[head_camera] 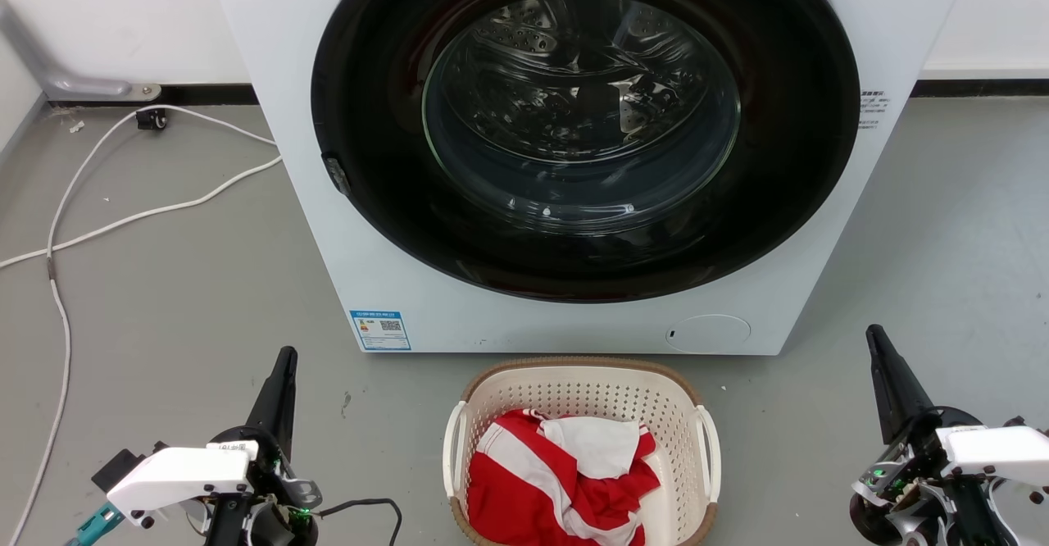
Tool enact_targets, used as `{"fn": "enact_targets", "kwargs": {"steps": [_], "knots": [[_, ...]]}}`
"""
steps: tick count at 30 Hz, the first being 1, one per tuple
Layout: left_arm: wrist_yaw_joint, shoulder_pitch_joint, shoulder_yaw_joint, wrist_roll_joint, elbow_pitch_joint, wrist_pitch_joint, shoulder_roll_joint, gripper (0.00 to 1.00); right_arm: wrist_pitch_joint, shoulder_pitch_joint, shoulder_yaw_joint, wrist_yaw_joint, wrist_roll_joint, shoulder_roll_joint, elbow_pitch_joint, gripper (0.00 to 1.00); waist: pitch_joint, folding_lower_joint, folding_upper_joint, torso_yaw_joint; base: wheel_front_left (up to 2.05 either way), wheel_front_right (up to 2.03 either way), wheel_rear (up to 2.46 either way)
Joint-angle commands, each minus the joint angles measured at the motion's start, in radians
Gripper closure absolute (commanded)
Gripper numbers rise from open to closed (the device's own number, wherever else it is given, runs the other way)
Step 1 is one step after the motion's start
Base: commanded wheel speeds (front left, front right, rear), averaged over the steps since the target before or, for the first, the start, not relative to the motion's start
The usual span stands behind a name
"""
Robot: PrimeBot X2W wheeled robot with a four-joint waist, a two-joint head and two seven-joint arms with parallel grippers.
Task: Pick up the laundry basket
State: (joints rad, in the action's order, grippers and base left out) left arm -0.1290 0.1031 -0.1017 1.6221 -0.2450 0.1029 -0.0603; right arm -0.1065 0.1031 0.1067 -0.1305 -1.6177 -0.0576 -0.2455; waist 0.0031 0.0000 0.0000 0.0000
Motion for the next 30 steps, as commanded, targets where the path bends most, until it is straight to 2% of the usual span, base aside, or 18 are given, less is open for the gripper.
{"fn": "enact_targets", "kwargs": {"steps": [1, 17, 18, 30], "knots": [[-0.003, 0.01, -0.003, -0.006, -0.001, 0.003, 0.001, 1.0, -0.003, 0.012, 0.002, 0.0, 0.007, 0.004, -0.001, 1.0, 0.0, 0.0, 0.0, 0.0, 0.0, 0.0, 0.0], [-0.003, 0.011, -0.006, -0.009, -0.001, 0.007, 0.003, 1.0, -0.005, 0.012, 0.003, 0.0, 0.008, 0.005, -0.001, 1.0, 0.0, 0.0, 0.0, 0.0, 0.0, 0.0, 0.0], [0.0, 0.0, -0.003, -0.002, 0.0, 0.001, 0.002, 0.0, -0.001, 0.0, 0.002, 0.0, 0.003, 0.002, 0.0, 0.0, 0.0, 0.0, 0.0, 0.0, 0.0, 0.0, 0.0], [0.0, -0.014, 0.061, -0.03, 0.003, -0.047, 0.007, 0.0, 0.041, -0.039, -0.025, 0.0, 0.031, -0.002, 0.021, 0.0, 0.0, 0.0001, 0.0, 0.0, 0.0, 0.0, 0.0]]}}
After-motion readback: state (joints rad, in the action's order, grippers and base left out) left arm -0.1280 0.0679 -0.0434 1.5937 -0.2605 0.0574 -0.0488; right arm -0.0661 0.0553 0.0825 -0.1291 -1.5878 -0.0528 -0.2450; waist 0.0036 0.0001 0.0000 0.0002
